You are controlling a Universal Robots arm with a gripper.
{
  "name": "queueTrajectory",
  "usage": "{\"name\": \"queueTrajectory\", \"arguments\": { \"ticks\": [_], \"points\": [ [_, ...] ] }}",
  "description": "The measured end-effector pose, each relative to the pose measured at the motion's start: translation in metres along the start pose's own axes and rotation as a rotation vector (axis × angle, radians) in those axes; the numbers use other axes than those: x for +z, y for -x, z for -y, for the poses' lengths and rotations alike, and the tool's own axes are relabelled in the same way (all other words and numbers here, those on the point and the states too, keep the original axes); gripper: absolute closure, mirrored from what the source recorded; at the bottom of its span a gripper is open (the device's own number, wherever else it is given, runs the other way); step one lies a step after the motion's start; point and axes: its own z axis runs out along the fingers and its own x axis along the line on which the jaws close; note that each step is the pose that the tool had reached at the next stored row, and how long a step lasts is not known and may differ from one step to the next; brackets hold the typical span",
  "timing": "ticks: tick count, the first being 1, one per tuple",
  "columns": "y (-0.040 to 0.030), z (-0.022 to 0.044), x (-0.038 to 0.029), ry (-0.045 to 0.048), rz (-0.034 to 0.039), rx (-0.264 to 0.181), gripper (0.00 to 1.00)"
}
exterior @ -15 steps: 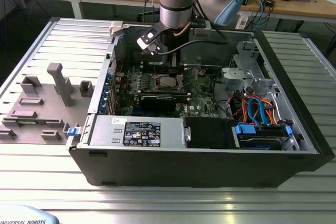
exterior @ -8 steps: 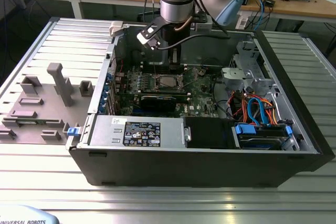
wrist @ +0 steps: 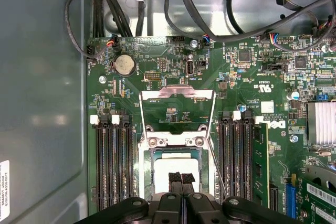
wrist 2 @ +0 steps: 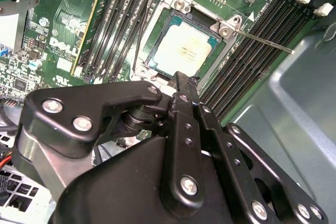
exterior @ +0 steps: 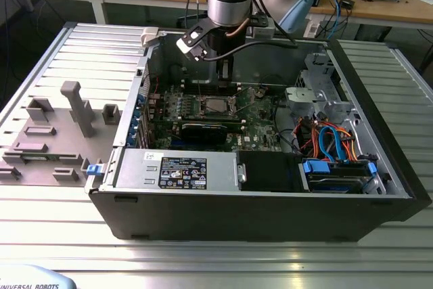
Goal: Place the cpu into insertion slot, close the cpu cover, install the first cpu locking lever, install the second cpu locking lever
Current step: 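Close the cpu cover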
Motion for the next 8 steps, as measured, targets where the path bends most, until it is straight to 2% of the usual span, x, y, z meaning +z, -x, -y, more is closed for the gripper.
{"name": "queueTrajectory", "arguments": {
  "ticks": [8],
  "points": [
    [0.0,0.0,0.0,-0.0002,-0.0002,0.0,0.89]
  ]
}}
